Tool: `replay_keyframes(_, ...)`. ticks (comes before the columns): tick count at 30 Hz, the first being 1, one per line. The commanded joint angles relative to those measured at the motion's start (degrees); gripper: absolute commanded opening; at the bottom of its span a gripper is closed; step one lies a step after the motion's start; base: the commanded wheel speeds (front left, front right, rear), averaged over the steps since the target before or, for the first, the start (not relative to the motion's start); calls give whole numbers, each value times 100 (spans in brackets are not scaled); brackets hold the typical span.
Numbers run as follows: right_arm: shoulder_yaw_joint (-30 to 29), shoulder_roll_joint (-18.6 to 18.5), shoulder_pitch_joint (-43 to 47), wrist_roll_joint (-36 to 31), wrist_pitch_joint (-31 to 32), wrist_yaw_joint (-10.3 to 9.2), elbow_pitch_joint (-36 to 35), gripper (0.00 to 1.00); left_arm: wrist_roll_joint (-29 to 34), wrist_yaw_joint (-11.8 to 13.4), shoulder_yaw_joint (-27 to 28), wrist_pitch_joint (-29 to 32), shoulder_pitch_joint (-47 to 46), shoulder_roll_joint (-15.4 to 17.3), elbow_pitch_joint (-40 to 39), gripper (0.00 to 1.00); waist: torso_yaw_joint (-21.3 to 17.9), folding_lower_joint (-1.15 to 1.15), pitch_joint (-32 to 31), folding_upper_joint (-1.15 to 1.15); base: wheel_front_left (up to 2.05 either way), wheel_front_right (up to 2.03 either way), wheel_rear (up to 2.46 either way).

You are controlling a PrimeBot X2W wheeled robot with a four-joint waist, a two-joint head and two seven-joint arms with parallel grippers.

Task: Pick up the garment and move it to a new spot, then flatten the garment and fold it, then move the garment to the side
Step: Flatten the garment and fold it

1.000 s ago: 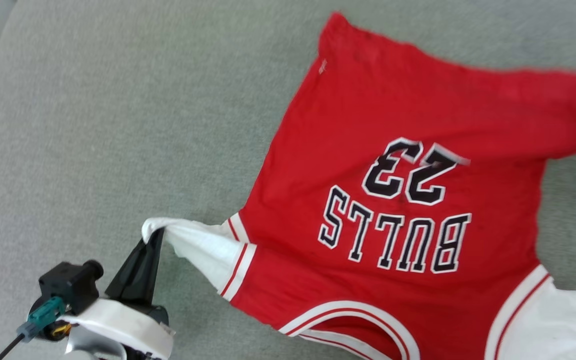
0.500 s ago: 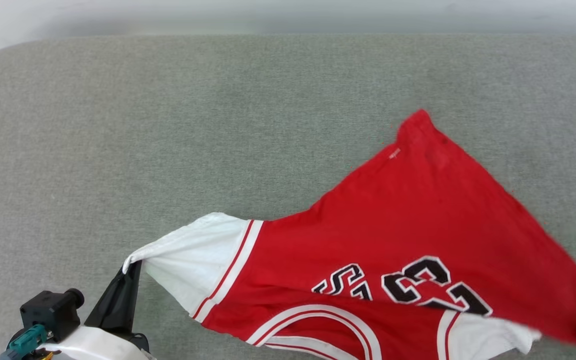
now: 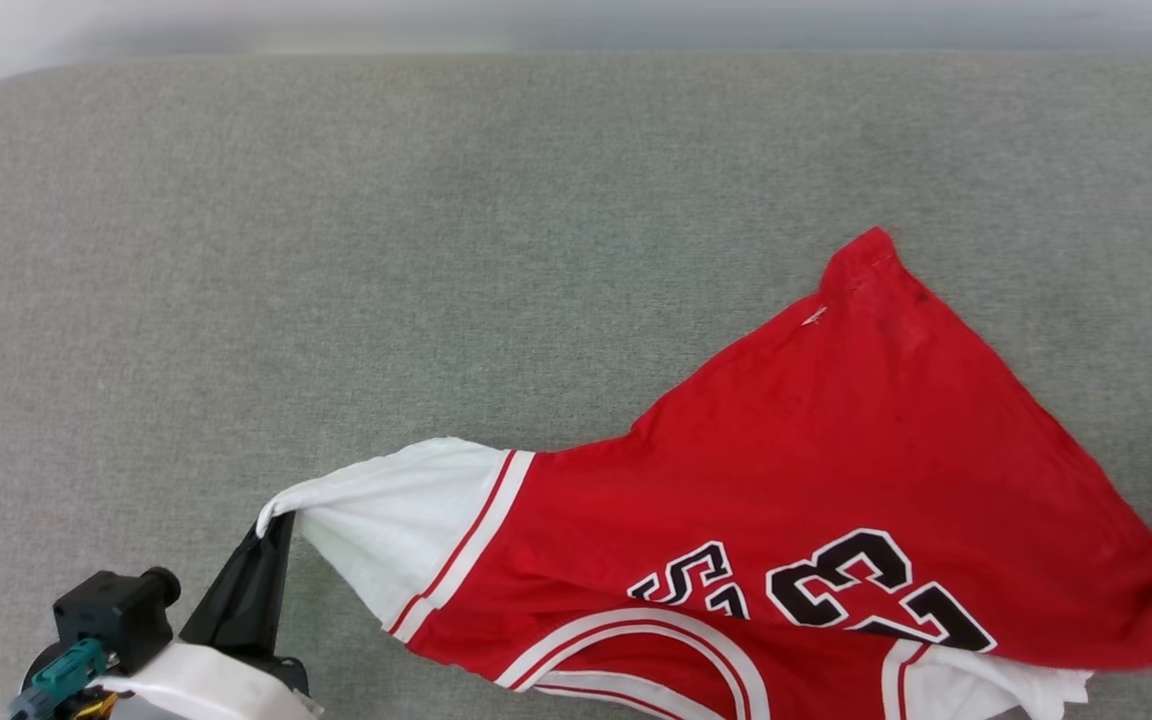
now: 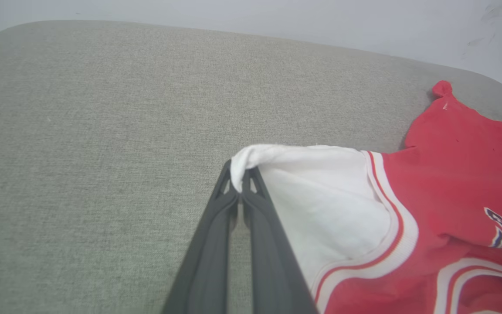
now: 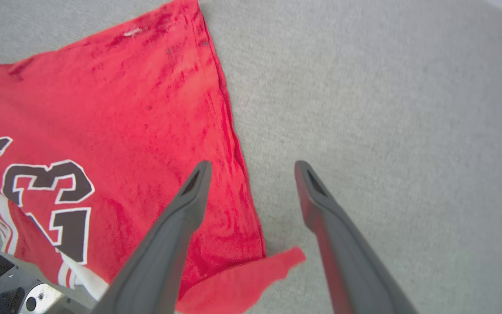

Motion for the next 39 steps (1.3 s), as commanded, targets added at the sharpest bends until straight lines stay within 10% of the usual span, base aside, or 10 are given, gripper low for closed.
replay_keyframes(1, -45, -38, -345, -84, 159, -2, -158, 100, 55, -17, -21, 8, -124, -35, -12, 0, 88, 1, 99, 0, 0, 0, 0)
replay_keyframes(16, 1779, 684, -3906, -1170, 2830, -2, 625, 100, 365, -252, -302, 4, -948, -408, 22, 0, 806, 1, 1053, 0, 0, 0, 0)
replay_keyframes(30, 3100, 1201, -4102, -1196, 2575, -1, 1914, 100, 488, -383, -301, -28, -1298, -688, 248, 0, 969, 1, 1536, 0, 0, 0, 0)
replay_keyframes(32, 3195, 1163, -4146, -1115, 2332, 0, 1874, 0, 484, -391, -274, -31, -1266, -692, 297, 0, 907, 1, 1469, 0, 0, 0, 0)
replay_keyframes(39, 3196, 931, -4616, -841, 1170, -2, 1464, 0, 678, -493, -230, 84, -1483, -364, 404, 0, 693, 1, 951, 0, 0, 0, 0)
